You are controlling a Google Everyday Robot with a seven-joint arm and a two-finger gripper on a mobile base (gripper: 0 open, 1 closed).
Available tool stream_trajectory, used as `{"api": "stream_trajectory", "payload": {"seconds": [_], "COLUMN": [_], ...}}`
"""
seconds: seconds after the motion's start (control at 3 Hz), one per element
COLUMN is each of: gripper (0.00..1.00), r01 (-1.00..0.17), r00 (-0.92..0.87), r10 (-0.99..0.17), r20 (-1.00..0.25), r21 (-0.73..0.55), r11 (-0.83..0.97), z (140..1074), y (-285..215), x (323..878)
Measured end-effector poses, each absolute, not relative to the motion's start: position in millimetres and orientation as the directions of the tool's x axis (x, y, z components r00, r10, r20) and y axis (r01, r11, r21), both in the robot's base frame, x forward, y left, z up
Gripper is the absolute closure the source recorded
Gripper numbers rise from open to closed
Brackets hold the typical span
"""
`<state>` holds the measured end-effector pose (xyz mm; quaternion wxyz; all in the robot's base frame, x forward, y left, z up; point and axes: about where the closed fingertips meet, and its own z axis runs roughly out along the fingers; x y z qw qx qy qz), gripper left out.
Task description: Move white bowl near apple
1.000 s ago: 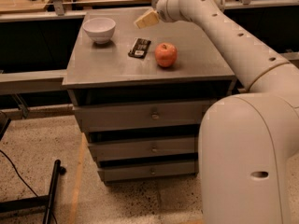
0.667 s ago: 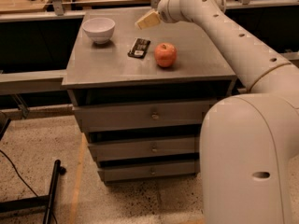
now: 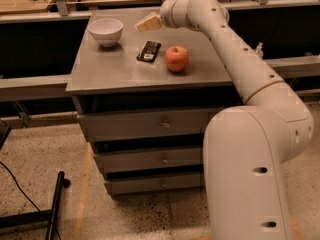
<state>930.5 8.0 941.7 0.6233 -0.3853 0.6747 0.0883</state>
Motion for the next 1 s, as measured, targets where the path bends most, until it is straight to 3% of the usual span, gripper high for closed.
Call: {"api": "stream_trajectory", "payload": {"seconds": [1.0], "gripper": [0.00], "r01": [-0.720], "r00": [0.182], "r10": [-0.491], "r20": [-0.852], "r21": [-0.455], "r11": [0.523], "z": [917.6], "y": [56.4], "x": [930.3]}}
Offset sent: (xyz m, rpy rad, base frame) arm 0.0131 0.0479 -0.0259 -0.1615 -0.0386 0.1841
